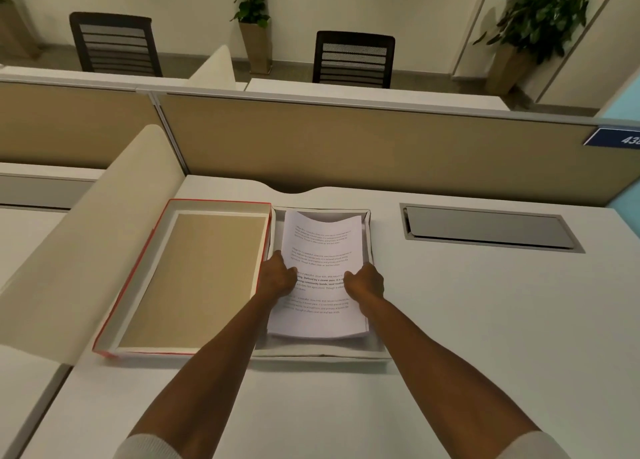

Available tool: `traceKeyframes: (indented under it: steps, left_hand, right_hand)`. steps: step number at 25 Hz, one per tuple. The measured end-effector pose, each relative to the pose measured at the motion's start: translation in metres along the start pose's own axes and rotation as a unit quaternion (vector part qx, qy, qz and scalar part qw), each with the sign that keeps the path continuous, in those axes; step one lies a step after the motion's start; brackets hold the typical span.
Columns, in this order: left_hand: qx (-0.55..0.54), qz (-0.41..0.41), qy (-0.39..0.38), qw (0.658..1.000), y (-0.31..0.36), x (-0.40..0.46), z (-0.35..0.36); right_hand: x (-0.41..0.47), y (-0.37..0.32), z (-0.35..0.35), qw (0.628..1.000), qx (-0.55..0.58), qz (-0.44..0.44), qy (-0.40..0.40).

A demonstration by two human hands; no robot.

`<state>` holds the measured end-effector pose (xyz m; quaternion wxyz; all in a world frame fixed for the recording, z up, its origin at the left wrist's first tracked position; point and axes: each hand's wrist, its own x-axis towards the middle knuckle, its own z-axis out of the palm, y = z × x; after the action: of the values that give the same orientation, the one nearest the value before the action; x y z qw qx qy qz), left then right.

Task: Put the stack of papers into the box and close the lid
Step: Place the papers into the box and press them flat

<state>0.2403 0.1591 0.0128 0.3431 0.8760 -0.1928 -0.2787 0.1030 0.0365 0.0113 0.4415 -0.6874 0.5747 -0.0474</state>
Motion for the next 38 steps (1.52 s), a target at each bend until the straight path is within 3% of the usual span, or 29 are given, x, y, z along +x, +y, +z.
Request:
traceKeyframes:
  steps: [10, 15, 24, 28, 32, 38]
  left_hand:
    - [0.069, 0.045, 0.006, 0.997, -0.002, -0.01, 0.017]
    - [0.092, 0.023, -0.014, 0.995, -0.003, -0.011, 0.021]
    - [0.081, 0.045, -0.009, 0.996, -0.015, -0.015, 0.025]
    - [0.08, 0.065, 0.011, 0.995, -0.019, -0.022, 0.032]
    - [0.131, 0.106, 0.063, 0.984, -0.026, -0.028, 0.04]
    - [0.214, 0.144, 0.056, 0.965, -0.034, -0.029, 0.043]
  right_hand:
    - [-0.003, 0.006, 0.003, 0.997, -0.056, -0.038, 0.026]
    - [-0.003, 0.004, 0.003, 0.998, -0.042, -0.031, 0.034]
    - [-0.014, -0.001, 0.004, 0.993, -0.089, -0.068, 0.046]
    - [-0.022, 0.004, -0.001, 0.972, -0.173, -0.143, 0.075]
    - [-0.029, 0.026, 0.004, 0.933, -0.246, -0.26, 0.044]
    - [-0.033, 0.042, 0.007, 0.91, -0.311, -0.276, -0.001]
